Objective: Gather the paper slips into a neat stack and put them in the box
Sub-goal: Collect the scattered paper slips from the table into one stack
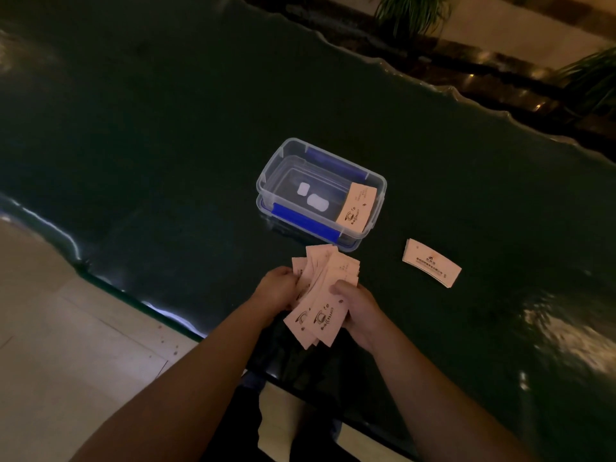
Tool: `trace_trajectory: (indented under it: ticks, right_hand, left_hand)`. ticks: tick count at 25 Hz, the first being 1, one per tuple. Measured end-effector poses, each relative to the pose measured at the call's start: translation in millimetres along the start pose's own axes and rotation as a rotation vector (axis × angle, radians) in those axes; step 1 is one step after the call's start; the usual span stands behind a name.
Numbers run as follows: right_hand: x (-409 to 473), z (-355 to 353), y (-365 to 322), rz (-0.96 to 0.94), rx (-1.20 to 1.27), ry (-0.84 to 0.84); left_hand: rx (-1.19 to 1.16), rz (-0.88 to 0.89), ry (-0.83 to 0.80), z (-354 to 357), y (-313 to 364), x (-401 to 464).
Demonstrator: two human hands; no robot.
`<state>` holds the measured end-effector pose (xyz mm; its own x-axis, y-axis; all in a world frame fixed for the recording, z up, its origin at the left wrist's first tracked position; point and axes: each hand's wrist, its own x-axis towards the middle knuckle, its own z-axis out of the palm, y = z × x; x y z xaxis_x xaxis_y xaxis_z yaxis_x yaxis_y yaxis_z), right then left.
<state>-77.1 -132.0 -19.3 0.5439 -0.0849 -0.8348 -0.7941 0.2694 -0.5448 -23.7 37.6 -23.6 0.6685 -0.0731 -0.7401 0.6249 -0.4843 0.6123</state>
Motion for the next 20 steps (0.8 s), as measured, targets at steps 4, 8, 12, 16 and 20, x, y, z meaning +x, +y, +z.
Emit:
trace_trajectory:
  ticks: [4, 8, 12, 16, 20]
  right_hand:
    - [-2, 15, -6, -0.055, -0.057, -0.021]
    - [-6, 31, -13, -0.051, -0.163, -0.007]
    - [-14, 45, -15, -0.098, -0.176, 0.043]
    - [-21, 55, -13, -0.19, -0.127, 0.084]
    - [-25, 60, -7, -0.221, -0.295, 0.157]
  left_hand:
    - [-0.157, 0.018, -0.179, -4, 6, -7]
    - [-0.131, 0.07, -0.283, -5, -1, 0]
    - [-0.09, 0.11, -0.325, -5, 2, 2]
    - [-0.142, 0.134, -0.355, -9, 0, 6]
    - [-0.236, 0.117, -0.325, -5, -16, 8]
